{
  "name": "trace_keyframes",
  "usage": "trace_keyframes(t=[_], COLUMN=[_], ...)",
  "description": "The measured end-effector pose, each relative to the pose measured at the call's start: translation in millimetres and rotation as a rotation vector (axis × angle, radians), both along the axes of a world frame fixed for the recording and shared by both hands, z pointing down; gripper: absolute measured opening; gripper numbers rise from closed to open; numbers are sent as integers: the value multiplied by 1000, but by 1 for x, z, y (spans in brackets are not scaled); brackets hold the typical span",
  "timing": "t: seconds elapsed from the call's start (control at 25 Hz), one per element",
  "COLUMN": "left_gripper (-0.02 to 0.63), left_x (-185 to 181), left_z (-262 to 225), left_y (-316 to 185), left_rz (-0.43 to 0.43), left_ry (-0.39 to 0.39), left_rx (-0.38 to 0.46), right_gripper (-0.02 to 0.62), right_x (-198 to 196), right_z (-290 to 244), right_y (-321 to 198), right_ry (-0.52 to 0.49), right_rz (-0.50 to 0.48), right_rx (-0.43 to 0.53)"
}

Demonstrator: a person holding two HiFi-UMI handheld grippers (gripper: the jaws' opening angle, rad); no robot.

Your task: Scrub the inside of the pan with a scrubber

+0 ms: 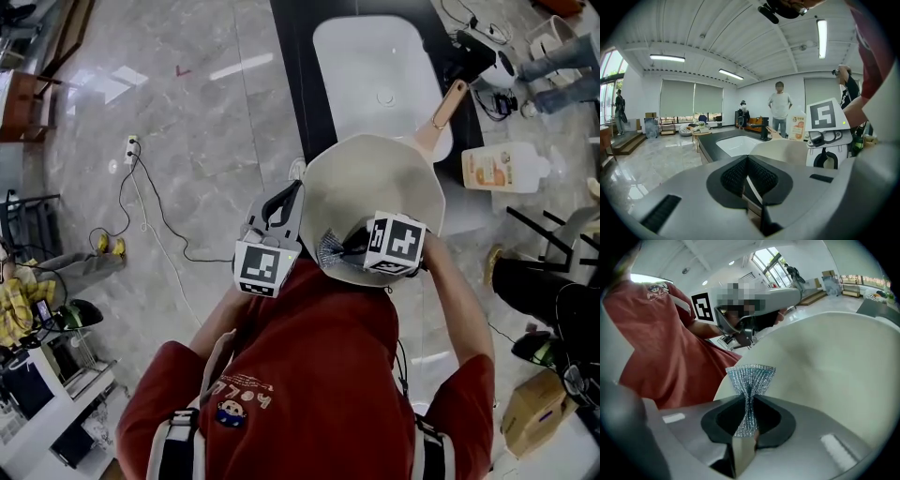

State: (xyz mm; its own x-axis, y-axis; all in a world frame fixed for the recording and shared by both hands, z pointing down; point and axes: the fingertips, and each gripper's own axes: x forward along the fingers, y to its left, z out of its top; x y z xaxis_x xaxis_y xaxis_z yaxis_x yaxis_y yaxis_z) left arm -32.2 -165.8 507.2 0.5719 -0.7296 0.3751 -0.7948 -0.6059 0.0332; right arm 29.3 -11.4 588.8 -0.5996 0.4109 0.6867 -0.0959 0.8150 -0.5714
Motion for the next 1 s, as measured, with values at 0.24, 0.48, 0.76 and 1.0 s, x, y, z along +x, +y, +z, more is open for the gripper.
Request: trace_keyframes(t=[0.24,0.48,0.76,1.0], left_gripper=[6,6,6,6], left_x=[9,28,71,86], left_z=[-9,-24,-33,-31], left_y=[-5,-13,-12,-10], left_rz=[30,81,188,219], left_ry=[-6,28,71,87], left_rx=[29,65,83,76], right_gripper=[67,64,63,63], right_x=[18,38,63,92], right_z=[-6,-3,1,15], right_y=[16,21,27,23], right_ry=[94,230,407,591], right_rz=[-93,-128,-178,-241], right_rx=[-72,-36,11,100])
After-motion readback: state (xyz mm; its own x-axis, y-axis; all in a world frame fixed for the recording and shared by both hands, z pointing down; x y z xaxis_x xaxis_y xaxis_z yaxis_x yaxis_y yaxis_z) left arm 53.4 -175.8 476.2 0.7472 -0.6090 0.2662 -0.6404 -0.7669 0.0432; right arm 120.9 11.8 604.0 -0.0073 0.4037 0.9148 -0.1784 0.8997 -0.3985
